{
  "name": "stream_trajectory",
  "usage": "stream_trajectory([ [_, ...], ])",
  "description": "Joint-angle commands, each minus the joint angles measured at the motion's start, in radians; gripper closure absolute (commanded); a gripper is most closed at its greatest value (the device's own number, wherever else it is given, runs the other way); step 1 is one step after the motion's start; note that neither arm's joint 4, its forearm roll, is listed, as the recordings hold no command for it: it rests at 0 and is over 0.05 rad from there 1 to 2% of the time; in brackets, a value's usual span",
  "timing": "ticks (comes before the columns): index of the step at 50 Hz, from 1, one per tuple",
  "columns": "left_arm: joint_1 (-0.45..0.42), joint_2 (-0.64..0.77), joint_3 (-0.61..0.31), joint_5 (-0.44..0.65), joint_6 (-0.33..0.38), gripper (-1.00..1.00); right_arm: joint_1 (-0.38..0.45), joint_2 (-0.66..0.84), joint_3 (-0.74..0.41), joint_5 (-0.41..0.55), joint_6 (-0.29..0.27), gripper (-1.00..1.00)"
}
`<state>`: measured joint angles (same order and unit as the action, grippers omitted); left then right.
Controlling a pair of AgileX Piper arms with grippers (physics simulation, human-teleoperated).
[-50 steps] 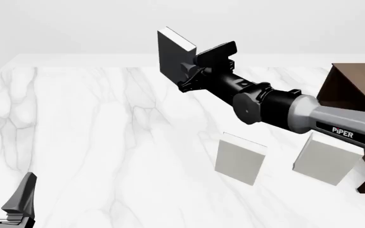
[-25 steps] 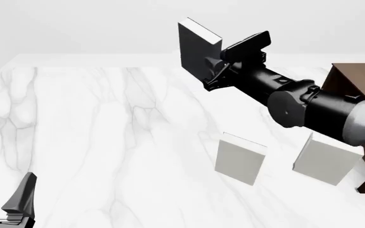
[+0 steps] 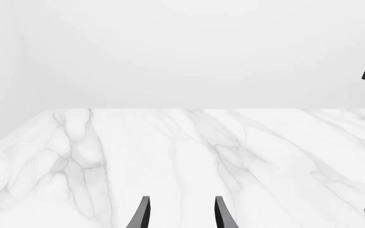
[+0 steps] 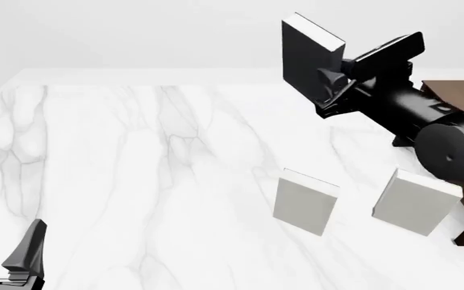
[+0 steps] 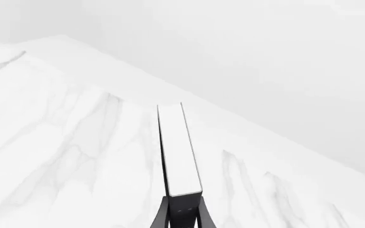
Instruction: Pick up the book on the left and place it on top of the shelf.
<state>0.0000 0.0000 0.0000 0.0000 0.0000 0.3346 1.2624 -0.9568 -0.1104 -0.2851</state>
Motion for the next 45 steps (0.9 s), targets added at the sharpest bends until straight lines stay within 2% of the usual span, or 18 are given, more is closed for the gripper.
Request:
stream_trajectory([
  [1,0.000,0.000,0.000,0.000,0.000,-1.00,-0.108,-0.145,0.058,0.034,-0.036,1.00],
  [10,0.000,0.000,0.000,0.000,0.000,-1.00,-0.166,-0.215,0.106,0.043,-0.065,1.00],
  [25,0.000,0.000,0.000,0.000,0.000,-1.00,-0.230,-0.306,0.091,0.140,-0.170,1.00],
  [45,0.000,0.000,0.000,0.000,0.000,-1.00,-0.345,-0.367,0.032,0.244,-0.214,1.00],
])
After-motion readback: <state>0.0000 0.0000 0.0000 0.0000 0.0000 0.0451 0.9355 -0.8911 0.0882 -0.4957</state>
